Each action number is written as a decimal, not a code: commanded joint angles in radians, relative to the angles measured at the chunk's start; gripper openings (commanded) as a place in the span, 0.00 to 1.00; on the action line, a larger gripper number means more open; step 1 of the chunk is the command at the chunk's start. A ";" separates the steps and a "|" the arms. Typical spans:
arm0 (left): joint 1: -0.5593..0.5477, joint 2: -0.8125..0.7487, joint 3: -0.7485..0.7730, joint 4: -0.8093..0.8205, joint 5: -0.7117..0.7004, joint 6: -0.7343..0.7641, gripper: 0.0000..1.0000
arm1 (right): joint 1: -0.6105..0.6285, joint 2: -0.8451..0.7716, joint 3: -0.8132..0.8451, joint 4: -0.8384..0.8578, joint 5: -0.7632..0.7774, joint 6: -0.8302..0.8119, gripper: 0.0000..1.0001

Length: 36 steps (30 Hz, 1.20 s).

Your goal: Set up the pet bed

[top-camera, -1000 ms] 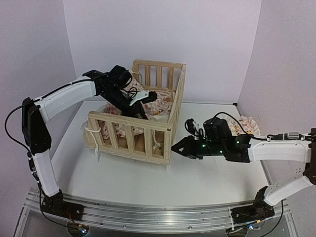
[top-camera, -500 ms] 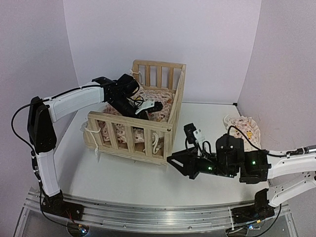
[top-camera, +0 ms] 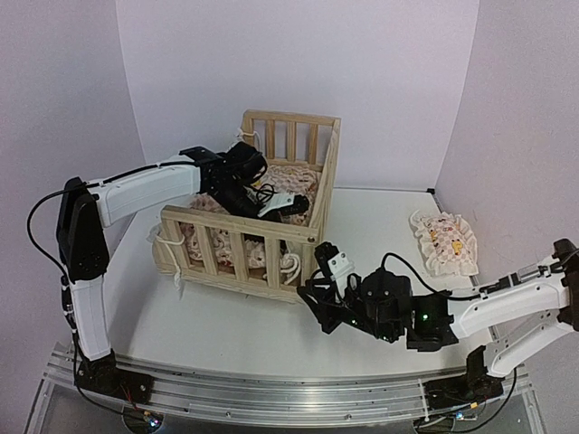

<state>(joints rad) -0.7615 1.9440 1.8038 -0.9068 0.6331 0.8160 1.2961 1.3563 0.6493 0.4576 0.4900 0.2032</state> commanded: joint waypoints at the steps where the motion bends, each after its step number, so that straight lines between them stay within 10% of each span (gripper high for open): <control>1: -0.051 0.018 0.006 -0.055 0.062 0.012 0.00 | -0.001 0.059 0.026 0.155 0.040 0.068 0.22; 13: -0.051 0.009 0.001 0.024 -0.011 -0.128 0.00 | -0.002 0.051 -0.016 0.195 0.072 0.143 0.25; 19: -0.032 0.017 0.038 0.211 -0.197 -0.349 0.00 | -0.096 -0.207 -0.051 -0.114 -0.084 0.155 0.27; 36: -0.034 -0.048 -0.049 0.149 0.034 -0.272 0.00 | -0.376 -0.075 0.064 -0.196 -0.544 0.257 0.35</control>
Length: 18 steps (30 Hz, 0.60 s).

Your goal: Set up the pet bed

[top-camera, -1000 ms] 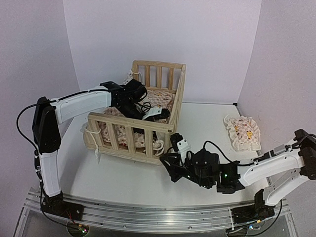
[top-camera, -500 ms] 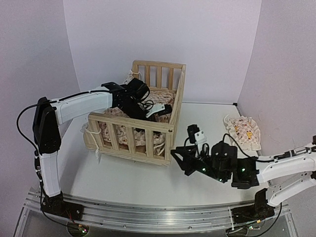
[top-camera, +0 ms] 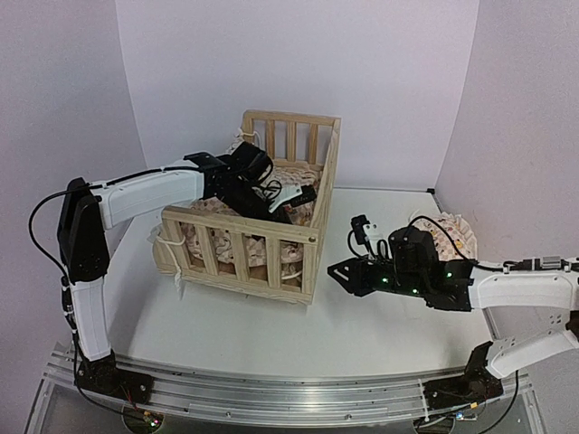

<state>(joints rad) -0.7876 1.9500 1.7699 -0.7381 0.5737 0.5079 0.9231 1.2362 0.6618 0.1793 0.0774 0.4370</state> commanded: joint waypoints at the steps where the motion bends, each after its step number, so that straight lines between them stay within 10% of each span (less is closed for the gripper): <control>1: -0.008 -0.050 -0.012 -0.018 0.095 0.034 0.00 | -0.003 0.065 0.052 0.110 -0.150 0.030 0.36; 18: -0.007 -0.030 0.021 0.011 0.019 0.008 0.00 | -0.037 0.199 0.038 0.253 -0.306 -0.083 0.34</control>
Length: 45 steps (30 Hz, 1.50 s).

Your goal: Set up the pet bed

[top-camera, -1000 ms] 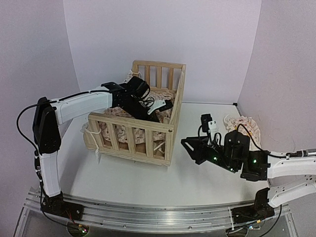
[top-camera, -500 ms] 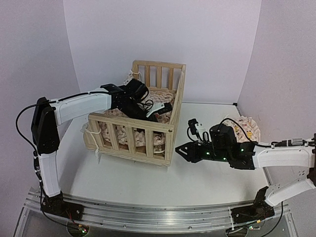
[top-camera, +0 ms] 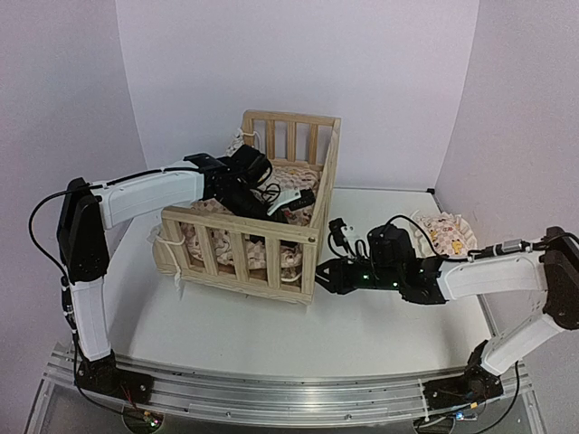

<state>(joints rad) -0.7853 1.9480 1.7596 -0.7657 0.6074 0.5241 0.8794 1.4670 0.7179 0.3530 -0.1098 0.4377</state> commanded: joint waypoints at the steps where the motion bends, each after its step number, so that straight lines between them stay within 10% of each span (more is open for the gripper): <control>1: -0.009 -0.021 0.040 0.044 -0.046 -0.021 0.00 | 0.006 -0.048 -0.041 0.081 -0.123 -0.113 0.35; 28: -0.014 0.021 0.047 0.003 -0.030 -0.102 0.00 | -0.023 0.034 -0.005 0.231 -0.131 -0.272 0.38; 35: -0.012 0.025 0.070 0.008 -0.042 -0.108 0.00 | -0.028 0.037 -0.023 0.230 -0.113 -0.232 0.07; 45: -0.008 0.002 0.049 0.025 -0.044 -0.086 0.00 | -0.031 -0.207 0.126 -0.272 0.098 -0.351 0.00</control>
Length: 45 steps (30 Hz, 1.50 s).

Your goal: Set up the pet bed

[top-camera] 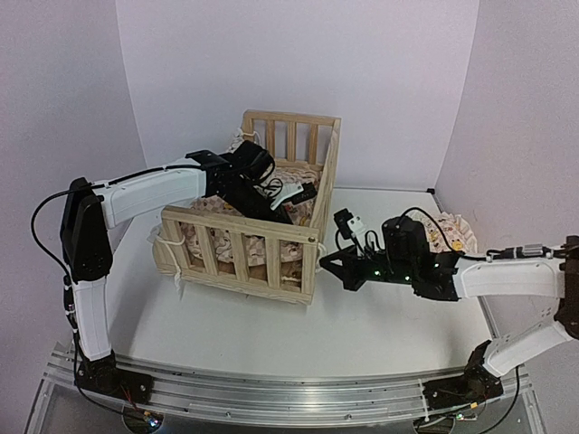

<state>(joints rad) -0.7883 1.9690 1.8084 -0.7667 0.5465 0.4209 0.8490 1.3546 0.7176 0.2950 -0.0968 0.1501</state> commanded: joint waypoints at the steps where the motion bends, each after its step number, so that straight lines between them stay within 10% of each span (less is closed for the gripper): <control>1: -0.005 -0.020 0.000 0.028 0.015 0.020 0.00 | 0.000 -0.105 0.160 -0.289 0.094 -0.071 0.00; 11: -0.005 -0.037 -0.018 0.029 0.015 0.054 0.00 | 0.000 -0.112 0.349 -0.647 -0.093 -0.014 0.00; 22: -0.005 -0.036 -0.029 0.032 0.002 0.071 0.00 | 0.000 -0.100 0.295 -0.841 0.043 0.142 0.00; 25: -0.005 -0.033 -0.030 0.032 0.000 0.072 0.00 | 0.000 -0.063 0.267 -0.844 0.122 0.226 0.28; 30: -0.006 -0.020 -0.019 0.037 0.011 0.066 0.00 | 0.001 -0.019 0.279 -0.850 0.166 0.311 0.43; 45: -0.006 -0.002 -0.004 0.058 -0.018 0.062 0.00 | -0.011 0.015 0.054 -0.107 -0.134 0.608 0.43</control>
<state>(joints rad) -0.7872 1.9648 1.7775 -0.7560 0.5451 0.4744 0.8402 1.3332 0.7683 -0.0275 -0.1383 0.6551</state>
